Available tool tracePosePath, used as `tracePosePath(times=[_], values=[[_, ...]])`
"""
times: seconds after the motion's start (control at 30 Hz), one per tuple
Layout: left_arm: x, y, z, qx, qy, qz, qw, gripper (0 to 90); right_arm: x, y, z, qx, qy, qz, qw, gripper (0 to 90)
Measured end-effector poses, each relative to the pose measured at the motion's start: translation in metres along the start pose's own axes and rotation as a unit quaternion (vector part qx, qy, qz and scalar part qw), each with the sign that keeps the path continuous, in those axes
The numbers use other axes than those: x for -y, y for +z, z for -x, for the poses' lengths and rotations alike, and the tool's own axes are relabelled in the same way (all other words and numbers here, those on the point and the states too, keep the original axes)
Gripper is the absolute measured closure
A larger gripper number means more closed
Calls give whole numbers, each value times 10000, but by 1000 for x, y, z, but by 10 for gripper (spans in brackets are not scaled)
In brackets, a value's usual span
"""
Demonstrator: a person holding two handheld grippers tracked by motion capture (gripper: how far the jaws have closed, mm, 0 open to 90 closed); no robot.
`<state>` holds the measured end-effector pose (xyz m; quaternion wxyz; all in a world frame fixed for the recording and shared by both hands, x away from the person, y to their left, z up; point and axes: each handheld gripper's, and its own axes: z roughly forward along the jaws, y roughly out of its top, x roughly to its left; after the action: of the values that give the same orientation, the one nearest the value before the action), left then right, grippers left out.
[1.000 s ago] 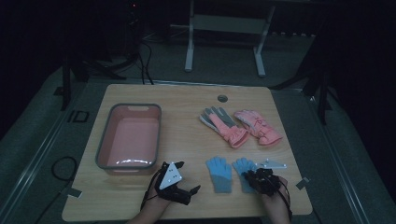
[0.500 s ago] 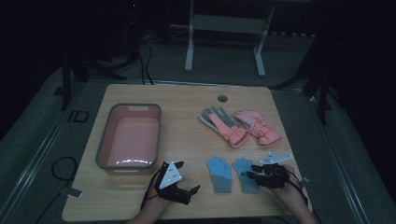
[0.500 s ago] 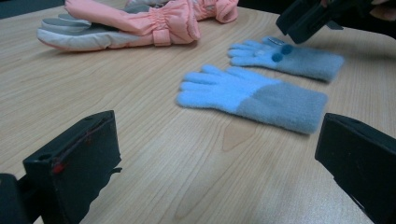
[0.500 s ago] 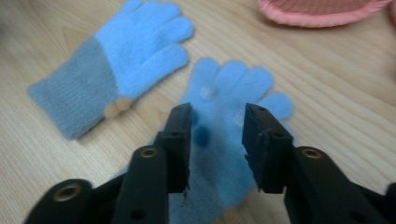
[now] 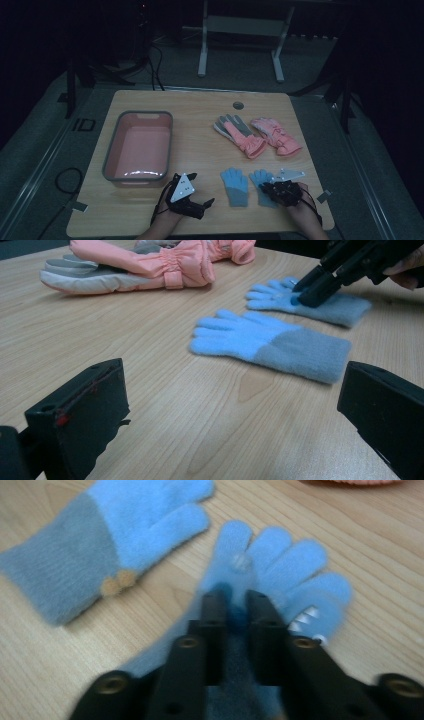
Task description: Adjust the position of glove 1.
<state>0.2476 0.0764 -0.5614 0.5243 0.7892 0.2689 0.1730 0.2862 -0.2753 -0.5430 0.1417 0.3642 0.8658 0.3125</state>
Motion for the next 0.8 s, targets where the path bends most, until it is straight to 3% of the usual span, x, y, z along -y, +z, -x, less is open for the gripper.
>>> tracePosePath(times=[0.07, 0.17, 0.2, 0.23, 0.37, 0.5, 0.6, 0.8], values=[[0, 0, 0, -4, 8, -11, 10000, 0, -1, 0, 0, 24, 98, -7, 9999, 838], [0, 0, 0, -3, 13, -11, 10000, 0, -1, -2, 1, 44, 441, 40, 9990, 850], [0, 0, 0, -3, 13, -11, 10000, 0, -1, -2, 1, 44, 441, 40, 9990, 850], [0, 0, 0, -1, 5, -10, 10000, 0, -5, -7, 0, 140, 568, 106, 9982, 853], [0, 0, 0, -4, 13, -10, 10000, 0, -21, -27, -2, 259, 687, 411, 9965, 855], [0, 0, 0, -6, 10, -5, 10000, 0, -42, -44, -8, 298, 680, 618, 9953, 855], [0, 0, 0, 0, 10, -3, 10000, 0, -60, -55, -19, 277, 531, 788, 9951, 855], [0, 0, 0, -10, 29, -1, 10000, 1, -84, -56, -42, 149, 293, 889, 9955, 855]])
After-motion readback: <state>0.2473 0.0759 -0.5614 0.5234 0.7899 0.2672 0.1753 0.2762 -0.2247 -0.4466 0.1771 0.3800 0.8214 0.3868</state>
